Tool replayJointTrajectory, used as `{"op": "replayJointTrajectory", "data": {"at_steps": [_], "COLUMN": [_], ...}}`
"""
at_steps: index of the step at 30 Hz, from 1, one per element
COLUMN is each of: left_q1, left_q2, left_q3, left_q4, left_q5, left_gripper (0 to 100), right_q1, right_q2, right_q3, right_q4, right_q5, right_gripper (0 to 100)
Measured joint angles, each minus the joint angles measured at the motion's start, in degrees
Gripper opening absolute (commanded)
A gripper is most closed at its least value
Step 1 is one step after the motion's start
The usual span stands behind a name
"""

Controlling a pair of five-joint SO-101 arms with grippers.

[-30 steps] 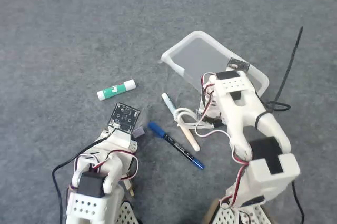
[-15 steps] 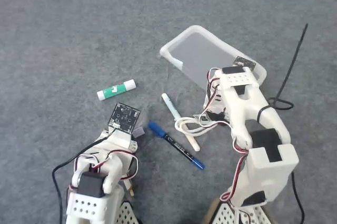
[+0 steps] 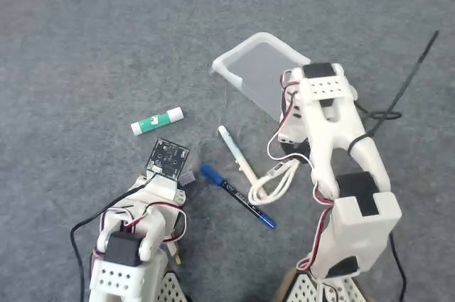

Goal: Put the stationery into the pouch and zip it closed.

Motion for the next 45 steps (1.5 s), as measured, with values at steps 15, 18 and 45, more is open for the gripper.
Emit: {"op": "replayJointTrajectory", "data": {"at_steps": [15, 18, 45], "left_q1": [0.0, 0.0, 0.0], "left_q2": [0.0, 0.0, 0.0], "left_q3": [0.0, 0.0, 0.0], "left_q4": [0.0, 0.0, 0.0], "left_q5": [0.0, 0.0, 0.0], "left_gripper": [1, 1, 1], "right_q1": [-10.37, -10.37, -6.68], "right_q2": [-0.09, -3.43, -23.82], "right_q3": [-4.84, -4.66, 19.6], "right_q4": [5.45, 5.45, -8.0], "right_q5": [20.92, 22.68, 42.64], "right_gripper": [0.6, 0.6, 27.3]}}
